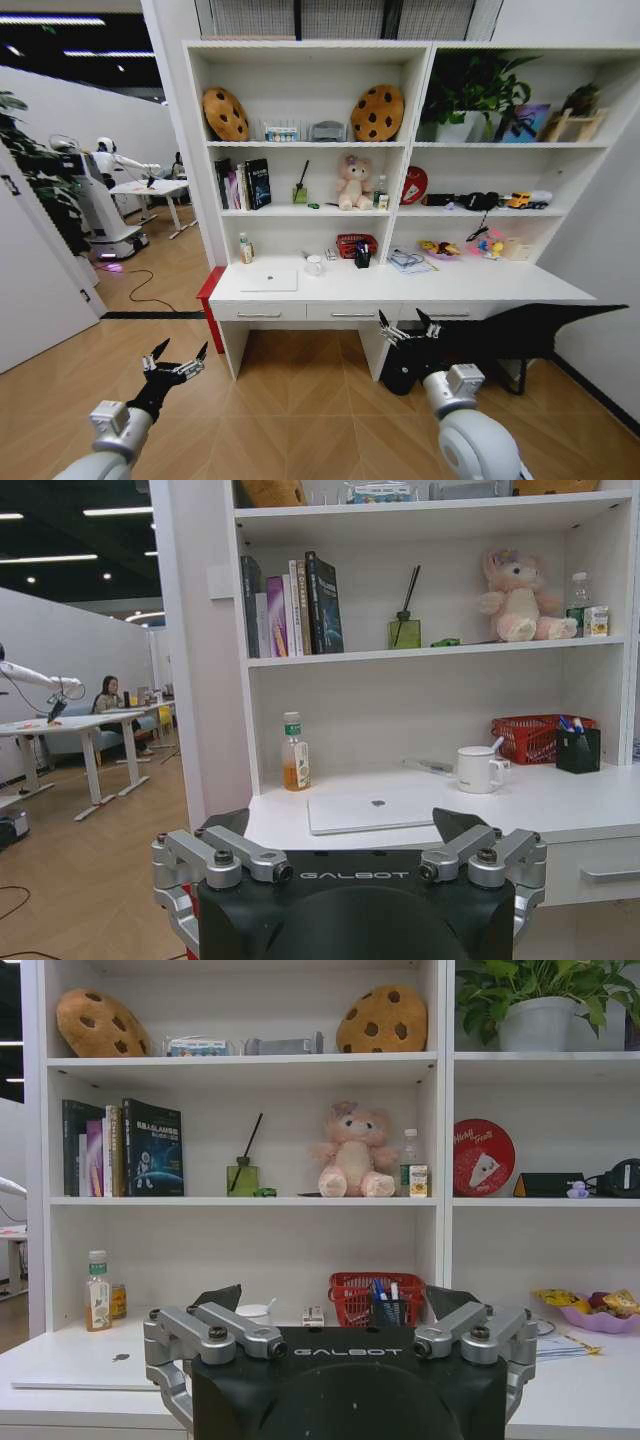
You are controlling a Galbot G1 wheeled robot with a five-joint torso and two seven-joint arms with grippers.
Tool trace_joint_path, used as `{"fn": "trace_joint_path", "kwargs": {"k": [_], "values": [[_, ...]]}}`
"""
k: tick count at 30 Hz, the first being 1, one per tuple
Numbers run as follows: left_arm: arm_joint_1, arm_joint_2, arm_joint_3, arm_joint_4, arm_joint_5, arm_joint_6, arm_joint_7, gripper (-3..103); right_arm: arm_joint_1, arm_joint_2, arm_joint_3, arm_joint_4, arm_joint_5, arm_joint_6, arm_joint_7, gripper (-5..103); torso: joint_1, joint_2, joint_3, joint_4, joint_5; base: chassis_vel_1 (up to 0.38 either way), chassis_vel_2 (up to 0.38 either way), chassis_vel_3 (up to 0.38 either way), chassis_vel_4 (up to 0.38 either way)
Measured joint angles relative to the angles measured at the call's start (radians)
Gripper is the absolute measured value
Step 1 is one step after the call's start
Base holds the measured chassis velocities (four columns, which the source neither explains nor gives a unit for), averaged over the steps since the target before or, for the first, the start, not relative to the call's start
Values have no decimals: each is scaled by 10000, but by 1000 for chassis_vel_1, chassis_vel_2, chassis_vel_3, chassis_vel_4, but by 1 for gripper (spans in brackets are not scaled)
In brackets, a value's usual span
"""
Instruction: Organize the objects on the table.
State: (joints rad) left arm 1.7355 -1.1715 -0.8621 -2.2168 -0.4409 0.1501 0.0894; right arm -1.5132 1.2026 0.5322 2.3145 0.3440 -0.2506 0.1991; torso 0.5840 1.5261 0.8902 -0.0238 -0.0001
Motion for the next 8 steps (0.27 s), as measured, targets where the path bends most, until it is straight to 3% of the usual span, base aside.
{"fn": "trace_joint_path", "kwargs": {"k": [8], "values": [[0, 0, 0, 0, 0, 0, 0, 100, 1, -4, -8, 0, -16, -13, 5, 100, 0, 0, 0, 0, 0, 0, 0, 0, 0]]}}
